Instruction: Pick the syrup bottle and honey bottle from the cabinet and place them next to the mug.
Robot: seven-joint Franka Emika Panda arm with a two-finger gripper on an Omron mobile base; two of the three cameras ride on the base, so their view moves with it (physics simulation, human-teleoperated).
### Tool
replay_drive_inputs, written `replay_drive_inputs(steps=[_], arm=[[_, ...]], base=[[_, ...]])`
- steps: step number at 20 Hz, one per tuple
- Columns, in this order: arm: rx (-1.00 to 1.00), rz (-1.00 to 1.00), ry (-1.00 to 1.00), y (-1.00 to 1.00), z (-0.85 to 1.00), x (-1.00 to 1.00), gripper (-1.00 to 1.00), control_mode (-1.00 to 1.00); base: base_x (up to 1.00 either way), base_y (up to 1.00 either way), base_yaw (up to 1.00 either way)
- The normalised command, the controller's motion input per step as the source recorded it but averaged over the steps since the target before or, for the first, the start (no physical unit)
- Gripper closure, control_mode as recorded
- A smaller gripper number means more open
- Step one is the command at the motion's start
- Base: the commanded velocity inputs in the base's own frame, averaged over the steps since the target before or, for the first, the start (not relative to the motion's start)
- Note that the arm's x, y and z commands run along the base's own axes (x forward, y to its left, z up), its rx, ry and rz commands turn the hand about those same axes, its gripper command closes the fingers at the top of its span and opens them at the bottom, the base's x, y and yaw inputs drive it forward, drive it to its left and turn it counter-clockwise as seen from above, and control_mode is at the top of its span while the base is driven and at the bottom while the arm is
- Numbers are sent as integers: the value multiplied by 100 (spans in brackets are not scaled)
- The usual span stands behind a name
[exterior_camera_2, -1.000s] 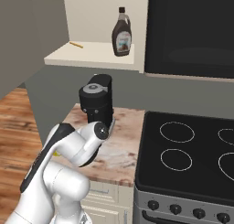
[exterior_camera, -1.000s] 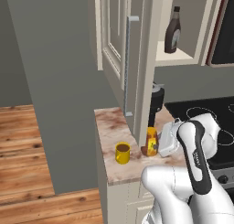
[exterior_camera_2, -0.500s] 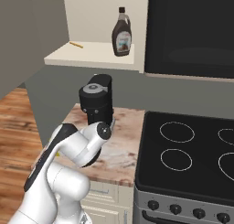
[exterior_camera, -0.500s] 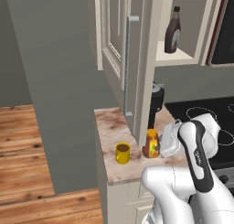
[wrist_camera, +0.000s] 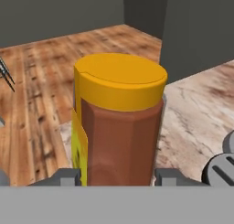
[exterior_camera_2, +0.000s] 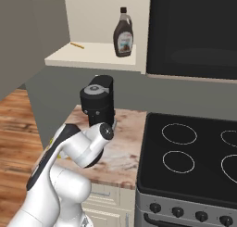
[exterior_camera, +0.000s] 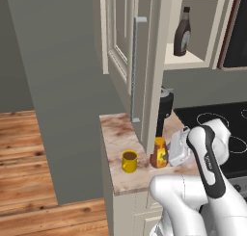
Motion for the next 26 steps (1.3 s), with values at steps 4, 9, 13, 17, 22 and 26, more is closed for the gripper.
replay_drive_inputs(steps=[4,9,13,17,22,26], arm=[[0,0,-1,21,-24,5,100,-100],[0,0,-4,16,-28,10,100,-100],[0,0,-8,8,-31,10,100,-100],[0,0,-14,3,-21,0,100,-100],[0,0,-11,10,-23,0,100,-100],[0,0,-7,14,-28,1,100,-100]], base=[[0,0,0],[0,0,0],[0,0,0],[0,0,0],[0,0,0],[0,0,0]])
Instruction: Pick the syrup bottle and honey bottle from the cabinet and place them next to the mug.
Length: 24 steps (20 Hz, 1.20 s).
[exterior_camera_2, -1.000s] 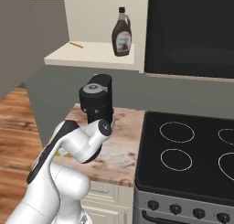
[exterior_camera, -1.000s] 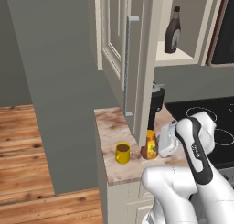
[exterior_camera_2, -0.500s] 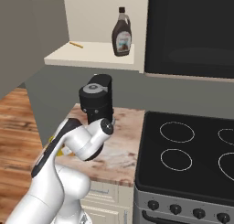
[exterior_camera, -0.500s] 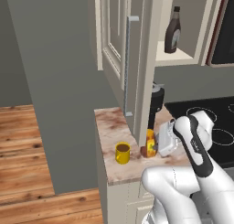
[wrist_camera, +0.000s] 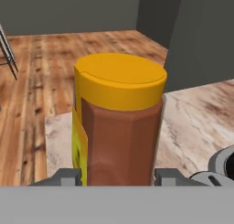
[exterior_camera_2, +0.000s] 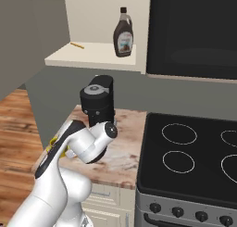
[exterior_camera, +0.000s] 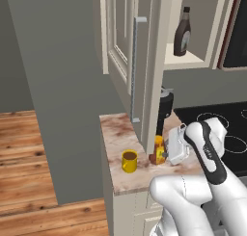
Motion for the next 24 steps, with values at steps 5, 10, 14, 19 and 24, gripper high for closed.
replay_drive_inputs(steps=[5,10,14,19,24], arm=[[0,0,-3,12,-41,0,100,-100],[1,0,0,6,-59,0,100,-100],[1,0,-3,11,-41,0,100,-100],[0,0,-12,13,-36,0,100,-100],[0,0,-14,11,-38,0,100,-100]], base=[[0,0,0],[0,0,0],[0,0,0],[0,0,0],[0,0,0]])
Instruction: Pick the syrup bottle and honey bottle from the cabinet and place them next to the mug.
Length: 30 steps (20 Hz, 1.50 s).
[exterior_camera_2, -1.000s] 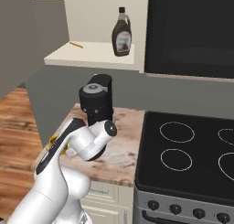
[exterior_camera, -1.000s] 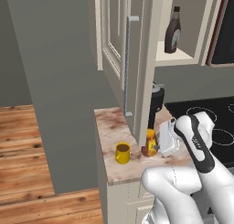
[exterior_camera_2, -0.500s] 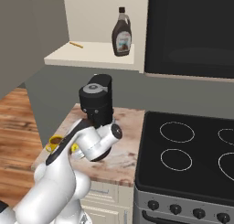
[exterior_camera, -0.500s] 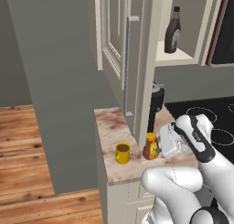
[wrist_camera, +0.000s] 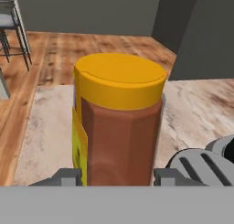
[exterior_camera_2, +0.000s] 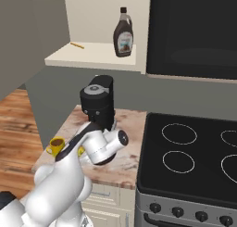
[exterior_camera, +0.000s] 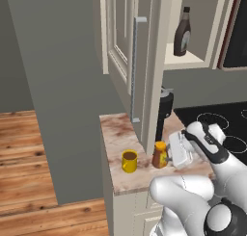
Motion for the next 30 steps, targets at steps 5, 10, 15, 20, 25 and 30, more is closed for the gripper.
replay_drive_inputs(steps=[5,10,15,20,25,30], arm=[[1,0,-10,10,-38,0,100,-100],[5,0,-1,10,-7,-1,100,-100],[1,0,0,21,-3,0,100,-100],[0,0,0,26,-2,0,100,-100],[0,0,0,27,-12,0,100,-100],[0,0,-1,26,-19,2,100,-100]], base=[[0,0,0],[0,0,0],[0,0,0],[0,0,0],[0,0,0],[0,0,0]])
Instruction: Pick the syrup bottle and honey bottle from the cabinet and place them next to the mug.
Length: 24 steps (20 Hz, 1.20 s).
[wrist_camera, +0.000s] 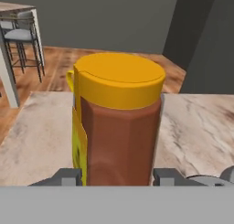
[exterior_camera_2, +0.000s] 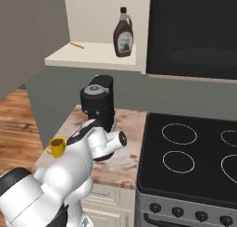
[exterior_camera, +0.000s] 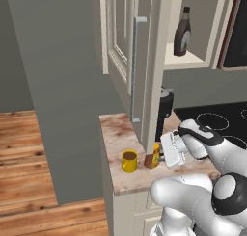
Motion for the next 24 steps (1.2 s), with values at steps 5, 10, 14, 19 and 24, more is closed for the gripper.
replay_drive_inputs(steps=[5,10,14,19,24], arm=[[0,0,-2,27,-14,1,100,-100],[0,0,-3,25,-15,0,100,-100],[0,0,-3,22,-13,0,100,-100],[0,0,0,7,-3,0,100,-100],[0,0,0,0,0,0,-100,-100]], base=[[0,0,0],[0,0,0],[0,0,0],[0,0,0],[0,0,0]])
